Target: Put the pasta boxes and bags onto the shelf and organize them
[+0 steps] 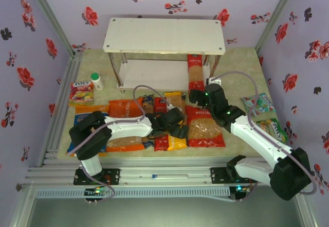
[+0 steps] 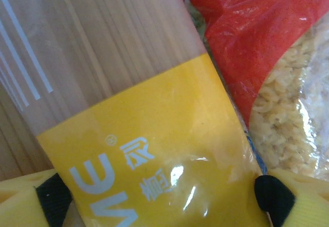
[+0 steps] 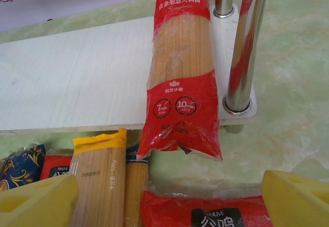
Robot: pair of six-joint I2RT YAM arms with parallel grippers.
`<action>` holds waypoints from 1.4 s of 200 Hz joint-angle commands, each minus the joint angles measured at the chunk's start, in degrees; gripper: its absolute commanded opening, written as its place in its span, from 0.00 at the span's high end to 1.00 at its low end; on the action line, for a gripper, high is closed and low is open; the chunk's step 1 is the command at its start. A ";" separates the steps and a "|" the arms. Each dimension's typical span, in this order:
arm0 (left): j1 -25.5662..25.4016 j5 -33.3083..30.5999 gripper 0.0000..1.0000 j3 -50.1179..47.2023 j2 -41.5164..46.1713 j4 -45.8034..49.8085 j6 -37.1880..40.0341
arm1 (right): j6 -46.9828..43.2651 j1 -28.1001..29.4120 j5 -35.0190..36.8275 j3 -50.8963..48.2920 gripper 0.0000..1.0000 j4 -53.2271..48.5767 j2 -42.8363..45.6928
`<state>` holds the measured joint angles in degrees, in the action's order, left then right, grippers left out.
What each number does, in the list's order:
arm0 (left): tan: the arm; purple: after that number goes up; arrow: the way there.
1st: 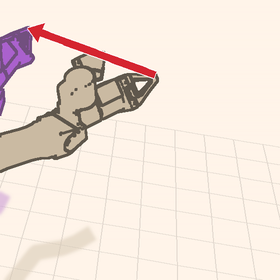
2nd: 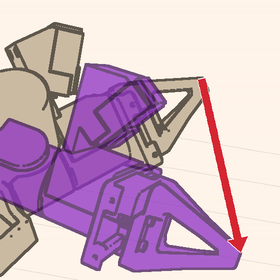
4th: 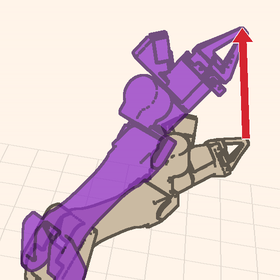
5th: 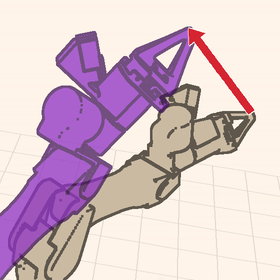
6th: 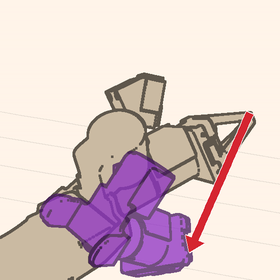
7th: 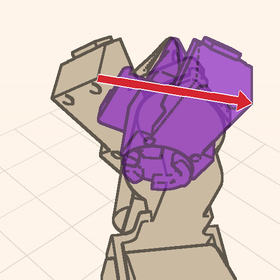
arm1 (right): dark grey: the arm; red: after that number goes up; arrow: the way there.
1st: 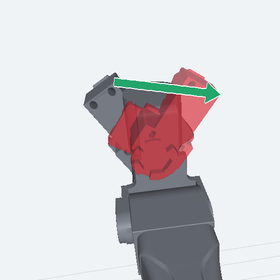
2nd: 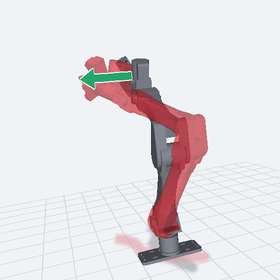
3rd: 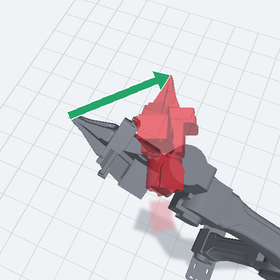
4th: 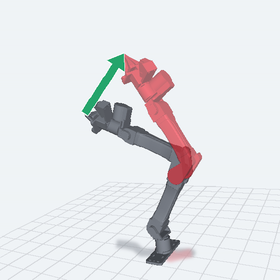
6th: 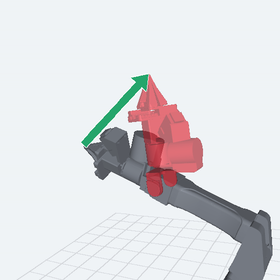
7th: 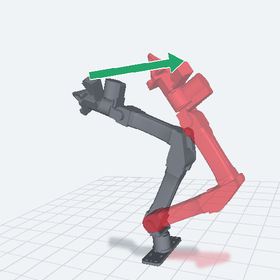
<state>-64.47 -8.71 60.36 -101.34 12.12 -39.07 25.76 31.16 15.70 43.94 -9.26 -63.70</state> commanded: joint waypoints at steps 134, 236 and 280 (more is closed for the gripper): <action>2.70 0.46 1.00 -1.38 4.95 1.29 2.48 | 1.49 -0.84 -2.31 -0.02 0.07 2.23 -0.63; 13.09 -6.04 1.00 -6.73 24.31 2.75 11.40 | 0.78 -0.75 -3.10 1.59 0.07 1.91 -2.63; 23.22 -6.63 1.00 -4.26 25.04 0.82 19.22 | 0.84 -0.57 -5.19 3.31 0.08 2.18 -5.82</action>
<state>-46.26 -11.62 51.68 -77.78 18.57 -26.79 26.17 30.63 12.40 44.82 -7.84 -67.77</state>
